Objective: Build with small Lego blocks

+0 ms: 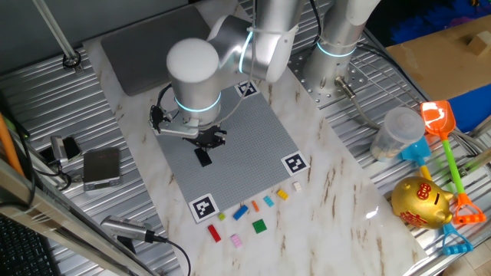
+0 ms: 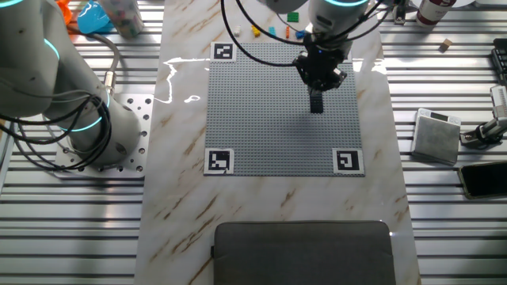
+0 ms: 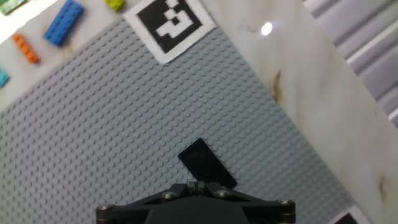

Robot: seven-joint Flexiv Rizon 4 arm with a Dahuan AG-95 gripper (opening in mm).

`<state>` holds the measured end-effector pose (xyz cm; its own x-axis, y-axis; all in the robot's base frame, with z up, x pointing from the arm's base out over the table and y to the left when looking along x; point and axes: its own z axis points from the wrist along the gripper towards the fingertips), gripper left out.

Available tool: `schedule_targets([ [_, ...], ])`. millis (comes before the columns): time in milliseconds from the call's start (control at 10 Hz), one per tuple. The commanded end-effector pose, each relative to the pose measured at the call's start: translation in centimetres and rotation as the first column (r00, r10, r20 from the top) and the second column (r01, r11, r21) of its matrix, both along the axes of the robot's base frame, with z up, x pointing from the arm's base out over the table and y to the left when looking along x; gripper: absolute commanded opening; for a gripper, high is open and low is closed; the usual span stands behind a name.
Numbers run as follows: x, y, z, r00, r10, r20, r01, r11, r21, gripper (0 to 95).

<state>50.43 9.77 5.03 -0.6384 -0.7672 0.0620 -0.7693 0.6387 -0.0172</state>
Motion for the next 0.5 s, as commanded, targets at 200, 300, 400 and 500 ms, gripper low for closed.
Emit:
schedule_targets([
  [200, -0.1, -0.1, 0.1, 0.998, -0.058, -0.02, 0.058, 0.998, 0.022, 0.0],
  [300, -0.2, 0.3, 0.2, 0.998, -0.065, -0.023, 0.066, 0.998, 0.02, 0.0],
  [400, -0.3, 1.2, 0.5, 0.997, -0.074, -0.026, 0.074, 0.997, 0.014, 0.0],
  [500, -0.6, 2.1, 0.5, 0.996, -0.086, -0.024, 0.086, 0.996, 0.013, 0.0],
])
